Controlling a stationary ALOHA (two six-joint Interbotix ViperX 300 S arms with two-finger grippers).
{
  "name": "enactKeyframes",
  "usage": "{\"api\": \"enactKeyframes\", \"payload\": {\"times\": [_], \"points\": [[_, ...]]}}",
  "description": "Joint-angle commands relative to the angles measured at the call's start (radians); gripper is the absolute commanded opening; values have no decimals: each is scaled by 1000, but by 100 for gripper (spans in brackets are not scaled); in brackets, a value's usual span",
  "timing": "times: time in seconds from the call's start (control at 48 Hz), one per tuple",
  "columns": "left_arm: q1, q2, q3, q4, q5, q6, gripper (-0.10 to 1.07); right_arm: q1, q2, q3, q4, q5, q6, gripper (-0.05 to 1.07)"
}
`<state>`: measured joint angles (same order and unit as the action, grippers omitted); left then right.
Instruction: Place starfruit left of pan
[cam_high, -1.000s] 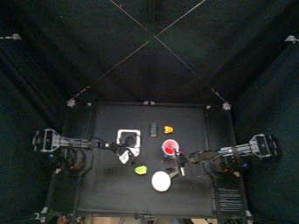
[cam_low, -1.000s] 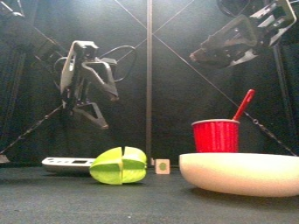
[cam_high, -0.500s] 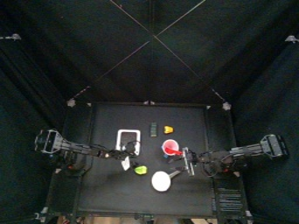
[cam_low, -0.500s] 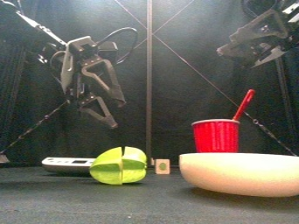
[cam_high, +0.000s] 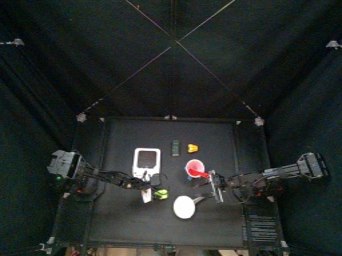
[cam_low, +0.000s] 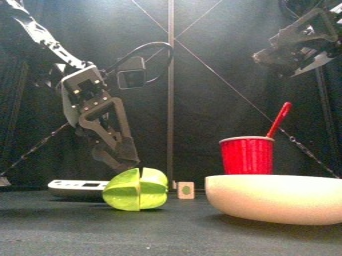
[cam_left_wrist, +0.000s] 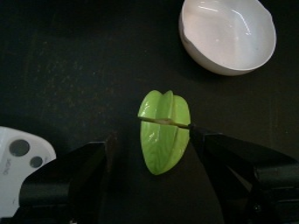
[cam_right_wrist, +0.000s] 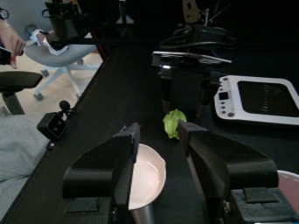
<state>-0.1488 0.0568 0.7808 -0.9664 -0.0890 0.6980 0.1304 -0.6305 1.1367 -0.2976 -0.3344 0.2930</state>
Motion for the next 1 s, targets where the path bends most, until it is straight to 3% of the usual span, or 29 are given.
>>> {"api": "enactKeyframes", "payload": {"times": [0.0,0.979], "points": [[-5,11,-37,40,-8,-3,99,3,-2,-12,3,-6,2,78],[-14,92,-55,26,66,-3,98,11,17,-14,2,-8,0,78]]}}
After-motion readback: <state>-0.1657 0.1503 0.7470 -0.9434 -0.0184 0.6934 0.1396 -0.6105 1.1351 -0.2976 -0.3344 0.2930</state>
